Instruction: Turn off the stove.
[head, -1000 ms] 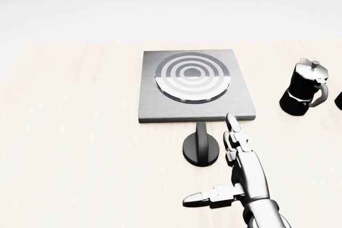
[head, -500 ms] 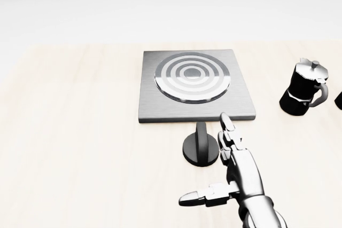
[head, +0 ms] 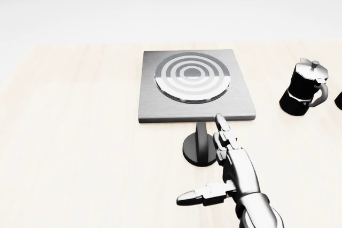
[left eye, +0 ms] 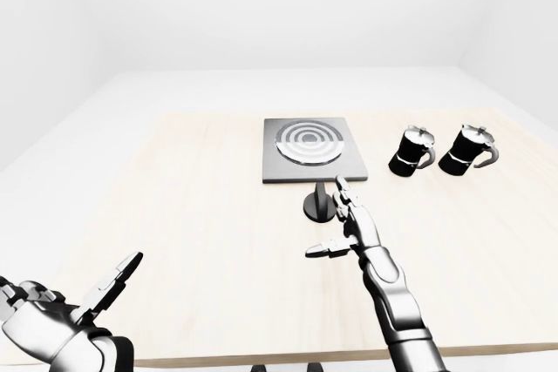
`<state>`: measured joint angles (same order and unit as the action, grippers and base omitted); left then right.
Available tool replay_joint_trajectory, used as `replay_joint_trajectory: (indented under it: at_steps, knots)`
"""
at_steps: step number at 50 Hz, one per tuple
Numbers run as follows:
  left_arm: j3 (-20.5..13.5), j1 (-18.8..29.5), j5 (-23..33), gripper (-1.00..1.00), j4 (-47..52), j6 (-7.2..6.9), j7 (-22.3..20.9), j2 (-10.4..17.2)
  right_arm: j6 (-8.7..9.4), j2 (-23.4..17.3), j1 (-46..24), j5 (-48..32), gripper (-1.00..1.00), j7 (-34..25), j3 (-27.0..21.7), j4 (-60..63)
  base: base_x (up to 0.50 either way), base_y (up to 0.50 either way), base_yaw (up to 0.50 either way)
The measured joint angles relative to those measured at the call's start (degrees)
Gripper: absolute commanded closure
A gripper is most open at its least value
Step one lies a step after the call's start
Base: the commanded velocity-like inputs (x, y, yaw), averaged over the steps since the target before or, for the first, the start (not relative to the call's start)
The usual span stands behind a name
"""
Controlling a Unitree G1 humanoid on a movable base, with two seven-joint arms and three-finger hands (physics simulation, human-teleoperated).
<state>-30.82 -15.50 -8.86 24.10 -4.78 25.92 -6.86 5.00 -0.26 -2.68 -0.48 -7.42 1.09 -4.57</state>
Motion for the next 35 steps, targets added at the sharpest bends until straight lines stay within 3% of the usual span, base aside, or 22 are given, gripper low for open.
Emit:
replay_joint_trajectory:
  at_steps: [35]
  knots:
    - [0.14, -0.18, 0.08, -1.0, -0.12, 0.39, -0.14, -0.12, 0.0, -0.1, -0.34, 1.08, -1.0, 1.48, -0.43, -0.82, 0.0, 0.0, 0.0]
